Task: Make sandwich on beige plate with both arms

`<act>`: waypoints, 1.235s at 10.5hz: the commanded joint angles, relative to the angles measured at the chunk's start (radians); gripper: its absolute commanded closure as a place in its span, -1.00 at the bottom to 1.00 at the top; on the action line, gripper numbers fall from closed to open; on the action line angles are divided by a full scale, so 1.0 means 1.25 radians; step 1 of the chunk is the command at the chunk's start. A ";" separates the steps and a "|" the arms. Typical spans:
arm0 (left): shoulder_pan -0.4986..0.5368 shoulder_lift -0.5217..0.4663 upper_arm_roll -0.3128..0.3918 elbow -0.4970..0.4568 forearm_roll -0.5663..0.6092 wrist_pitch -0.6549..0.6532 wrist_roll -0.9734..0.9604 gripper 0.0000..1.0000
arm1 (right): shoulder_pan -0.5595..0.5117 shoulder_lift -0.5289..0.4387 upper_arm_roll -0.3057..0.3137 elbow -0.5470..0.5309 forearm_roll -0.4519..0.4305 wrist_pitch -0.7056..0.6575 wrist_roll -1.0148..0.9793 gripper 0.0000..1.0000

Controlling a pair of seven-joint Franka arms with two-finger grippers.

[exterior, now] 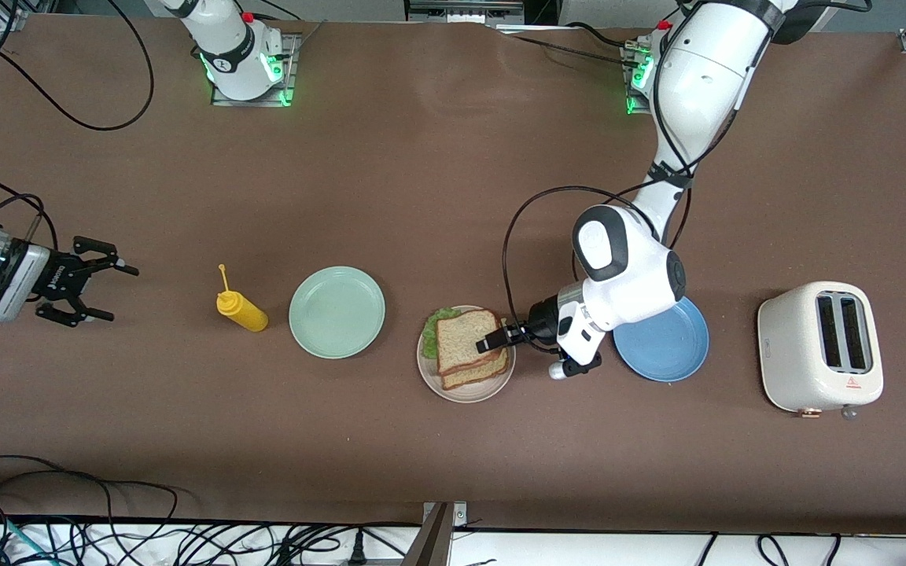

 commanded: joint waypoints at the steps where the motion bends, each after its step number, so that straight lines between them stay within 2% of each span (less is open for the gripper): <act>1: 0.020 -0.002 0.004 0.002 0.046 0.003 0.010 -1.00 | -0.002 -0.119 0.076 -0.038 -0.180 0.055 0.293 -1.00; 3: 0.029 -0.002 0.026 0.001 0.048 0.003 0.010 -1.00 | -0.006 -0.163 0.118 -0.040 -0.300 0.054 0.508 -1.00; 6: 0.052 -0.027 0.037 -0.010 0.130 0.003 0.002 -1.00 | -0.007 -0.220 0.190 -0.072 -0.448 0.052 0.811 -1.00; 9: 0.088 -0.073 0.049 -0.049 0.216 -0.005 -0.002 -1.00 | -0.012 -0.239 0.259 -0.118 -0.564 0.048 1.121 -1.00; 11: 0.105 -0.113 0.074 -0.096 0.306 -0.018 -0.003 -1.00 | -0.050 -0.292 0.339 -0.138 -0.608 0.009 1.263 -1.00; 13: 0.149 -0.154 0.087 -0.117 0.411 -0.088 -0.003 -1.00 | -0.054 -0.320 0.350 -0.074 -0.616 -0.086 1.282 -1.00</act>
